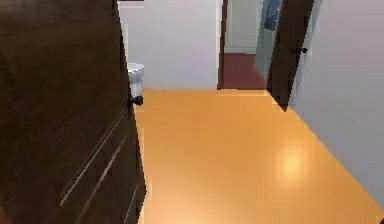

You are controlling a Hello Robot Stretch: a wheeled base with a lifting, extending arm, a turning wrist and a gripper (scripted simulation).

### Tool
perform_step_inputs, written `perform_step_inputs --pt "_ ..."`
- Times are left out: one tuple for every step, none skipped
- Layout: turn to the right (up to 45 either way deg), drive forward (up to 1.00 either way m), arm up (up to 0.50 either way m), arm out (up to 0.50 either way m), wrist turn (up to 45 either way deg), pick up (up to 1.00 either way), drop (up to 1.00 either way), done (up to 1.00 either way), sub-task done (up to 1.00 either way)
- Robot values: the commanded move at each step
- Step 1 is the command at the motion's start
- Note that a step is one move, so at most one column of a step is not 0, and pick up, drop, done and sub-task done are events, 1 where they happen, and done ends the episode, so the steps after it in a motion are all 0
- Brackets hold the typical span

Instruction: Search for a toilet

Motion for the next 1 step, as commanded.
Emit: perform_step_inputs --pt "0.0 1.00 0.00 0.00 0.0 0.00 0.00 0.00 0.00"
